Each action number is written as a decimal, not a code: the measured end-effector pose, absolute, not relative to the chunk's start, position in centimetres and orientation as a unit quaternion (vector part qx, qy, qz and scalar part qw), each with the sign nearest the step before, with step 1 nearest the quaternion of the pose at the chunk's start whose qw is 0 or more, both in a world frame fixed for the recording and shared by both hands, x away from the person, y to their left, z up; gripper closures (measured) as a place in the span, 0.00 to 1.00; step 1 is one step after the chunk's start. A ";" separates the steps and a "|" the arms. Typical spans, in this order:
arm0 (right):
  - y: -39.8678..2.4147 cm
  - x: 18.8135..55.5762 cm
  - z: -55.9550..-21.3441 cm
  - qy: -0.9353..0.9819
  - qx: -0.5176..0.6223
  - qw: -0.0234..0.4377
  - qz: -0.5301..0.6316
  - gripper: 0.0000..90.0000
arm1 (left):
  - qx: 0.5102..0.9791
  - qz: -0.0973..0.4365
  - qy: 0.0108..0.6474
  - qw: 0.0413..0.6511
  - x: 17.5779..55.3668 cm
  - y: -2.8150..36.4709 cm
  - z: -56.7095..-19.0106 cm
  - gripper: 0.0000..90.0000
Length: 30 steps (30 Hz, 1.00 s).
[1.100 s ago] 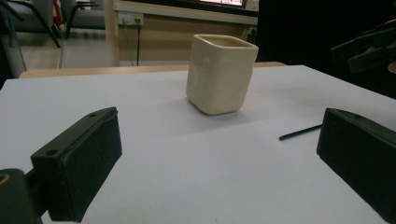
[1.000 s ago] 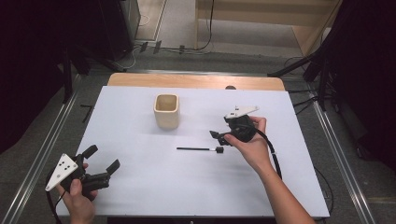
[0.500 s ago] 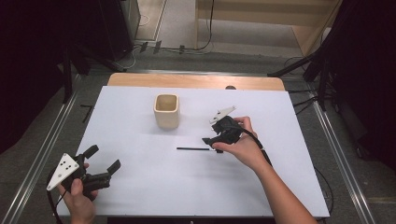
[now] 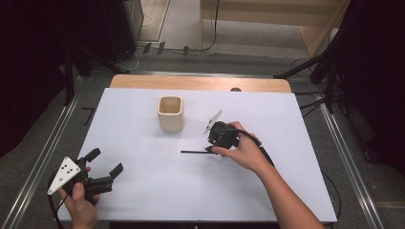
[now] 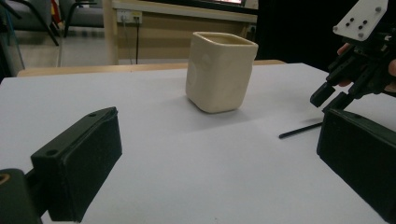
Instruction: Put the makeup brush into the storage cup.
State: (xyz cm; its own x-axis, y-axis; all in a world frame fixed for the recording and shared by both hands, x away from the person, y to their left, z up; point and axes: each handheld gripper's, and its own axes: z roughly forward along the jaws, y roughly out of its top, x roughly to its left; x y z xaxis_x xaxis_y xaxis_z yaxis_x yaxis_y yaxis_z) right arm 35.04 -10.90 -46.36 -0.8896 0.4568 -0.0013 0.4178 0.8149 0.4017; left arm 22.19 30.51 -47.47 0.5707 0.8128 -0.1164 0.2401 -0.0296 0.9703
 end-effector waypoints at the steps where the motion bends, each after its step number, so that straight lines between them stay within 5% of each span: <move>1: -10.7 35.0 -46.4 0.953 0.229 0.045 0.195 0.72 | 0.673 0.249 0.391 0.576 22.2 30.5 -47.5 0.00; 30: -9.3 35.4 -47.6 0.973 0.197 0.037 0.112 0.87 | 0.675 0.245 0.393 0.575 22.3 30.4 -47.6 0.00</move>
State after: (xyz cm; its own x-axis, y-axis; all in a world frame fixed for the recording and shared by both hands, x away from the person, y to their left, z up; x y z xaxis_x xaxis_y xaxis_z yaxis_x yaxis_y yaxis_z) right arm 35.40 -9.34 -47.59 -0.9199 0.3911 -0.0276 0.3747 0.8977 0.2319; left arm 22.30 30.41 -47.56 0.5714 0.8119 -0.1198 0.2478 -0.0315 0.9683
